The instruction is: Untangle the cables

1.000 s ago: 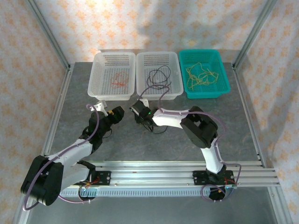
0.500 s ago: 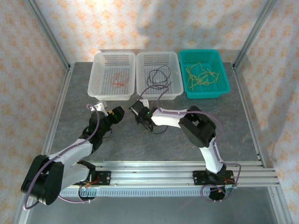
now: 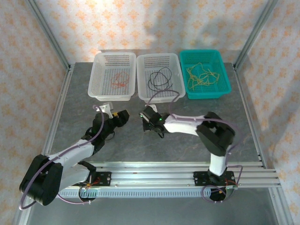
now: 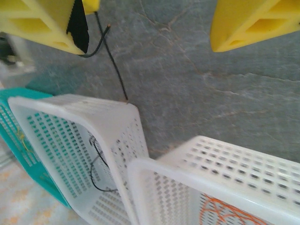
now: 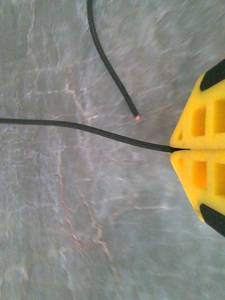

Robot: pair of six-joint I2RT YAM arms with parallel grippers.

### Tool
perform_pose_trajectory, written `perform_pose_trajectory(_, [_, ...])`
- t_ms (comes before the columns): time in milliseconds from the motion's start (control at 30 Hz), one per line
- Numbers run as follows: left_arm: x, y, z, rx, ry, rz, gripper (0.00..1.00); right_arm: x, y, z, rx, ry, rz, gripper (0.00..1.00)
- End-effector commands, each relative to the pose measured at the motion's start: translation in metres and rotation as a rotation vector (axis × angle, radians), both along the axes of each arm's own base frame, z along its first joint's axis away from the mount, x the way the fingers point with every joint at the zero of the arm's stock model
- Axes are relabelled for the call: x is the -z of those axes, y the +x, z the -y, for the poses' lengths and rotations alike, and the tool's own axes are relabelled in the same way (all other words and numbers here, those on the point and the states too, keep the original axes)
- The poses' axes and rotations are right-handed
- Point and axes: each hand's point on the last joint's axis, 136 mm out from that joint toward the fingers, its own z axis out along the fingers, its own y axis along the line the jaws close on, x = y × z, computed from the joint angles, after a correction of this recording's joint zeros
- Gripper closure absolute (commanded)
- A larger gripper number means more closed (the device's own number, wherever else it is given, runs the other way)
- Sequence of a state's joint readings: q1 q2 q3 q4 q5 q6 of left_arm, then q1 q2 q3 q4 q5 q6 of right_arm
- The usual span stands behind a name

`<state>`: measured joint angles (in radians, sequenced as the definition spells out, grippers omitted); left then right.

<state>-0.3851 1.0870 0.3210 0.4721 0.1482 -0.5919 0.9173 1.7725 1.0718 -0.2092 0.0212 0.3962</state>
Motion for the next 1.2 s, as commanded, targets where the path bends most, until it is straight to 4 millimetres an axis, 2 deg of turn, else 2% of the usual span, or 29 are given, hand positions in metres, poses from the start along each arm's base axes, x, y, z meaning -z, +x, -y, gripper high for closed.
perform_pose_trajectory(0, [-0.021, 0.004, 0.009, 0.018, 0.010, 0.069, 0.30, -0.059, -0.010, -0.002, -0.064, 0.118, 0.091, 1.00])
perform_pose_trajectory(200, [-0.039, 0.013, 0.017, 0.026, 0.007, 0.110, 0.30, -0.136, -0.009, -0.001, -0.111, 0.202, 0.228, 1.00])
perform_pose_trajectory(333, [-0.060, 0.019, 0.011, -0.016, -0.001, 0.153, 0.29, -0.184, -0.001, 0.005, -0.072, 0.244, 0.329, 1.00])
perform_pose_trajectory(500, [-0.097, 0.027, 0.010, -0.030, 0.017, 0.212, 0.29, -0.251, 0.012, 0.016, 0.002, 0.298, 0.464, 1.00])
perform_pose_trajectory(600, [-0.126, 0.033, 0.012, -0.031, 0.020, 0.263, 0.28, -0.292, 0.024, 0.023, 0.040, 0.331, 0.528, 1.00])
perform_pose_trajectory(733, [-0.162, 0.045, 0.013, -0.034, 0.039, 0.319, 0.27, -0.334, 0.055, 0.035, 0.112, 0.355, 0.602, 1.00])
perform_pose_trajectory(833, [-0.182, 0.059, 0.006, -0.051, 0.033, 0.356, 0.23, -0.354, 0.089, 0.042, 0.163, 0.376, 0.641, 1.00])
perform_pose_trajectory(967, [-0.202, 0.087, -0.005, -0.053, 0.030, 0.385, 0.22, -0.363, 0.142, 0.046, 0.206, 0.369, 0.676, 1.00])
perform_pose_trajectory(1067, [-0.210, 0.111, -0.007, -0.052, 0.060, 0.387, 0.20, -0.357, 0.184, 0.050, 0.245, 0.334, 0.694, 1.00])
perform_pose_trajectory(1167, [-0.209, 0.130, -0.007, -0.051, 0.078, 0.395, 0.19, -0.339, 0.227, 0.055, 0.291, 0.280, 0.688, 1.00])
